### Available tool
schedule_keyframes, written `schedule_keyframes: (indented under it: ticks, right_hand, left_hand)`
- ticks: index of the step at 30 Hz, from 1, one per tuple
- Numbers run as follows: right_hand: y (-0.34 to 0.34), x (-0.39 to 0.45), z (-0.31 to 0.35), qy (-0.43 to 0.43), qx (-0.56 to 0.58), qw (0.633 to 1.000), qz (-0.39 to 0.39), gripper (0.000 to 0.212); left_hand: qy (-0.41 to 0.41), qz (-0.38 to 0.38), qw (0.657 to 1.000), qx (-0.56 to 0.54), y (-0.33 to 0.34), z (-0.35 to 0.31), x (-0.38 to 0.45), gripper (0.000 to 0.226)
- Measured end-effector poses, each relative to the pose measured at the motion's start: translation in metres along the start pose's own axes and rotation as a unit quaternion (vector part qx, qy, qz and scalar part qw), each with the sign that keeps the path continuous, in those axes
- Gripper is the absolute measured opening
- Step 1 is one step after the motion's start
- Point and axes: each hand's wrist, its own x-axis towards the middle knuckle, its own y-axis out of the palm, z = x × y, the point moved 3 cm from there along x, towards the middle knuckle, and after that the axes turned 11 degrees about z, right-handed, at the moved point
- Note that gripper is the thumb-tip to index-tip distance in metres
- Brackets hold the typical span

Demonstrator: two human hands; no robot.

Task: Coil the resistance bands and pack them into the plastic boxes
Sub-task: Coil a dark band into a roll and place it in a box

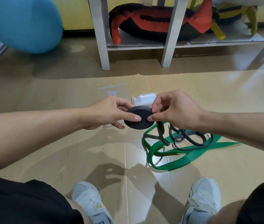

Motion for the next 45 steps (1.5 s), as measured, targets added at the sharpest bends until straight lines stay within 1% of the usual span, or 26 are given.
schedule_keyframes:
  ticks: [2, 4, 6, 8, 9, 11, 14, 19, 21, 23, 24, 25, 26, 28, 30, 32, 35, 37, 40, 42, 45]
  right_hand:
    - [0.003, 0.001, 0.001, -0.002, -0.028, 0.999, 0.018, 0.022]
    - [0.004, 0.001, 0.005, -0.015, -0.072, 0.997, 0.029, 0.021]
    - [0.005, 0.001, 0.008, -0.027, -0.104, 0.994, 0.034, 0.022]
    - [0.004, 0.000, 0.010, -0.040, -0.115, 0.992, 0.032, 0.026]
    - [0.005, 0.000, 0.010, -0.047, -0.114, 0.992, 0.031, 0.028]
    - [0.004, -0.001, 0.010, -0.053, -0.088, 0.994, 0.034, 0.032]
    - [0.000, 0.000, 0.002, -0.039, -0.043, 0.997, 0.042, 0.035]
    - [-0.005, 0.000, -0.013, -0.003, 0.023, 0.999, 0.035, 0.036]
    - [-0.008, 0.000, -0.011, -0.008, 0.026, 0.999, 0.031, 0.035]
    - [-0.008, 0.000, -0.008, -0.008, 0.008, 0.999, 0.034, 0.035]
    - [-0.007, -0.001, -0.007, -0.005, -0.009, 0.999, 0.038, 0.036]
    - [-0.005, -0.001, -0.006, -0.002, -0.036, 0.999, 0.039, 0.036]
    - [-0.002, -0.001, -0.005, -0.002, -0.070, 0.997, 0.037, 0.037]
    - [0.005, -0.001, -0.001, -0.015, -0.129, 0.991, 0.038, 0.039]
    - [0.012, 0.000, 0.003, -0.046, -0.163, 0.984, 0.049, 0.042]
    - [0.018, 0.000, 0.005, -0.067, -0.182, 0.979, 0.059, 0.046]
    - [0.016, 0.000, 0.002, -0.062, -0.163, 0.983, 0.058, 0.042]
    - [0.010, 0.001, 0.001, -0.059, -0.129, 0.989, 0.052, 0.037]
    - [-0.003, -0.001, -0.010, -0.033, -0.069, 0.996, 0.046, 0.032]
    - [-0.009, -0.003, -0.017, -0.013, -0.025, 0.999, 0.032, 0.030]
    - [-0.008, -0.005, -0.015, -0.013, 0.000, 1.000, 0.023, 0.026]
  left_hand:
    - [0.021, -0.009, 0.991, 0.133, 0.006, -0.011, -0.002, 0.026]
    - [0.048, -0.035, 0.974, 0.221, 0.010, -0.018, 0.000, 0.021]
    - [0.056, -0.061, 0.964, 0.253, 0.011, -0.021, 0.003, 0.013]
    - [0.047, -0.066, 0.963, 0.258, 0.010, -0.021, 0.003, 0.010]
    - [0.041, -0.060, 0.966, 0.247, 0.010, -0.020, 0.004, 0.009]
    - [0.028, -0.048, 0.981, 0.185, 0.009, -0.016, 0.003, 0.008]
    - [0.018, -0.034, 0.995, 0.096, 0.007, -0.009, 0.002, 0.012]
    - [0.020, -0.044, 0.998, -0.025, 0.003, -0.001, 0.000, 0.012]
    - [0.015, -0.038, 0.996, -0.075, 0.009, 0.005, 0.002, 0.011]
    - [0.009, -0.025, 0.996, -0.090, 0.015, 0.007, 0.005, 0.015]
    - [0.008, -0.016, 0.998, -0.061, 0.016, 0.005, 0.005, 0.019]
    - [0.013, -0.015, 1.000, 0.008, 0.016, 0.001, 0.005, 0.025]
    - [0.025, -0.021, 0.994, 0.103, 0.016, -0.006, 0.005, 0.029]
    - [0.049, -0.035, 0.960, 0.274, 0.022, -0.021, 0.004, 0.025]
    - [0.053, -0.044, 0.936, 0.346, 0.027, -0.029, 0.004, 0.016]
    - [0.041, -0.040, 0.929, 0.365, 0.028, -0.031, 0.005, 0.012]
    - [0.046, -0.035, 0.944, 0.324, 0.022, -0.025, 0.005, 0.006]
    - [0.052, -0.050, 0.964, 0.256, 0.014, -0.021, 0.003, 0.006]
    - [0.064, -0.078, 0.980, 0.169, -0.001, -0.016, -0.002, 0.006]
    - [0.067, -0.073, 0.988, 0.116, -0.005, -0.013, -0.004, 0.007]
    - [0.056, -0.047, 0.993, 0.089, 0.000, -0.009, -0.006, 0.010]
